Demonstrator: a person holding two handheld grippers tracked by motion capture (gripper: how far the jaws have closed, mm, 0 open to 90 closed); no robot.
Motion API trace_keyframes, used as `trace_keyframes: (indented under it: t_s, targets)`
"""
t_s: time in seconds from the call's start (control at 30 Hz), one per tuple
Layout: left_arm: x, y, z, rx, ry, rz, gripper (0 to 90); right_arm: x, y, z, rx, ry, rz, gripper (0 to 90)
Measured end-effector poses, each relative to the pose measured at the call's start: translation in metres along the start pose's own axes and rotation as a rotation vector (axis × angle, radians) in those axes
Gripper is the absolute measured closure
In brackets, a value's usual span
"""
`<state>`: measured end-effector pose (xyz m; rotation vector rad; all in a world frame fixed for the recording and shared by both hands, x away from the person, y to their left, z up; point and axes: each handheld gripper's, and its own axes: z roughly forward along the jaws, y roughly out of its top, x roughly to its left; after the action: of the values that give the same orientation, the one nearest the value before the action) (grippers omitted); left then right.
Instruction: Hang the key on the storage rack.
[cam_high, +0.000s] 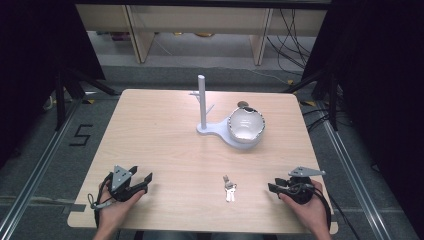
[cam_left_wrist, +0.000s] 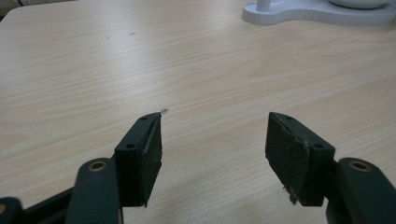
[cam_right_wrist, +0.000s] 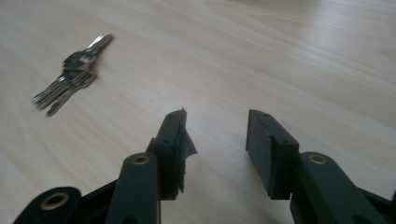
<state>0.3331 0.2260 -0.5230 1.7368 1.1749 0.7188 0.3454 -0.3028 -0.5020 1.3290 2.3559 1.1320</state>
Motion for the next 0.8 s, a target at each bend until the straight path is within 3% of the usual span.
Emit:
trace_keyframes:
  t_s: [0.07,0.1,0.13,0.17,0.2,0.23,0.27,0.3,0.33,0.47,0.5,0.53,0.57,0.6,0.63,0.67,0.7,0.73,0.77,0.8]
  targets:
    - [-0.001,0.0,0.0,0.01,0.002,0.009,36.5,0.005,0.012,-0.001,0.06,0.019,-0.05,59.4]
    - [-0.001,0.0,0.0,0.01,0.002,0.009,36.5,0.005,0.012,-0.001,0.06,0.019,-0.05,59.4]
    - [-0.001,0.0,0.001,0.01,-0.004,0.005,36.5,0.012,0.025,0.0,0.155,0.043,-0.094,59.1]
    - [-0.001,0.0,0.001,0.01,-0.004,0.005,36.5,0.012,0.025,0.0,0.155,0.043,-0.094,59.1]
    - [-0.001,0.001,0.001,0.017,0.002,0.006,36.5,0.016,0.035,0.002,0.217,0.067,-0.139,59.0]
    - [-0.001,0.001,0.001,0.018,0.003,0.006,36.5,0.016,0.035,0.002,0.217,0.067,-0.139,59.0]
    - [-0.001,0.0,0.002,0.015,0.001,0.003,36.5,0.018,0.04,0.004,0.254,0.069,-0.159,59.4]
    - [-0.001,0.001,0.002,0.017,0.001,0.004,36.5,0.024,0.047,0.009,0.337,0.087,-0.193,60.8]
    - [-0.001,0.001,0.003,0.02,0.0,0.005,36.5,0.024,0.047,0.009,0.337,0.087,-0.193,60.8]
    - [-0.003,0.001,0.002,0.021,-0.006,0.031,36.3,0.037,0.064,0.018,0.424,0.117,-0.308,64.2]
    - [-0.003,0.001,0.002,0.021,-0.006,0.031,36.2,0.037,0.064,0.018,0.424,0.117,-0.308,64.2]
    - [-0.003,0.0,0.002,0.014,-0.009,0.032,36.2,0.043,0.071,0.023,0.47,0.144,-0.358,64.2]
    - [-0.003,0.0,0.002,0.014,-0.009,0.032,36.2,0.043,0.071,0.023,0.47,0.144,-0.358,64.2]
    - [-0.003,0.001,0.001,0.019,-0.004,0.031,36.2,0.051,0.077,0.03,0.519,0.147,-0.42,64.2]
    - [-0.003,0.0,0.001,0.015,-0.006,0.03,36.2,0.051,0.077,0.03,0.519,0.147,-0.42,64.2]
    - [-0.003,0.0,0.001,0.014,-0.01,0.029,36.2,0.06,0.085,0.037,0.551,0.157,-0.499,64.4]
    - [-0.003,0.0,0.001,0.014,-0.01,0.029,36.2,0.06,0.085,0.037,0.551,0.157,-0.499,64.4]
    - [-0.003,0.0,0.001,0.017,-0.012,0.032,36.2,0.066,0.094,0.043,0.56,0.167,-0.544,65.7]
    - [-0.003,0.0,0.001,0.017,-0.012,0.032,36.2,0.066,0.094,0.043,0.56,0.167,-0.544,65.7]
    - [-0.003,0.0,0.001,0.019,-0.011,0.031,36.3,0.072,0.101,0.052,0.553,0.19,-0.578,67.5]
